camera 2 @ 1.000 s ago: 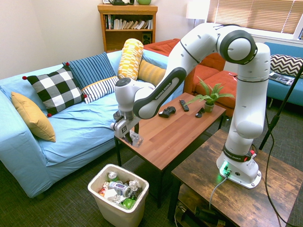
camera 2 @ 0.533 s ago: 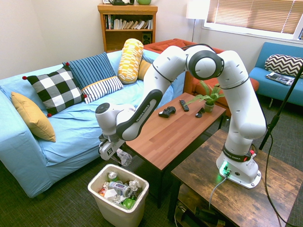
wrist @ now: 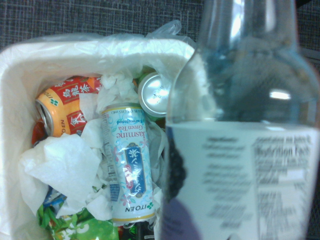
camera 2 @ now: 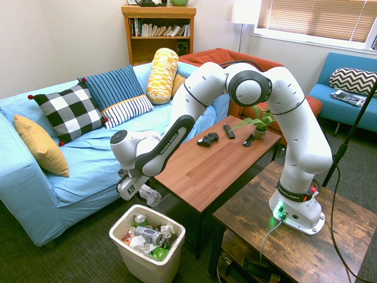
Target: Throw the bottle in the trash bin
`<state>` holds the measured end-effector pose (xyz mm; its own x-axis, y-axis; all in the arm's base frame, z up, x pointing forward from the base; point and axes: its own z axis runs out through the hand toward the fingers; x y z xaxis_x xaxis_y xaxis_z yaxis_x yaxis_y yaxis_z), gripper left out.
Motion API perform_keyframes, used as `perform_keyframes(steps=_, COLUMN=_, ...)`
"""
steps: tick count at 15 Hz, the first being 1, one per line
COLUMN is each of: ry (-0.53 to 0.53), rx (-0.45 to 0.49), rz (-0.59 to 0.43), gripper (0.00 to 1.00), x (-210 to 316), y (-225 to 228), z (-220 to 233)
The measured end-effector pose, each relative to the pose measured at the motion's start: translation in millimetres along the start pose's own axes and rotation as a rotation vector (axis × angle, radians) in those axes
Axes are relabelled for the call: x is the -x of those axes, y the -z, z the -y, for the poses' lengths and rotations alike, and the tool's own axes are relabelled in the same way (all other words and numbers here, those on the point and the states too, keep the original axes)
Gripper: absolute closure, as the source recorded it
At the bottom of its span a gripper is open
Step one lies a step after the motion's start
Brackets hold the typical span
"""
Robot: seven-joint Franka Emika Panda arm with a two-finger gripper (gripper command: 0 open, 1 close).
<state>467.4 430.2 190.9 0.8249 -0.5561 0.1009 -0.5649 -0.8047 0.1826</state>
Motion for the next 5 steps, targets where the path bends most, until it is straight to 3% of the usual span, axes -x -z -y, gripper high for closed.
perform_keyframes(steps=5, ry=-0.004, rx=0.009, rz=0.009, gripper=0.00, x=0.7, y=-0.6, z=-0.9)
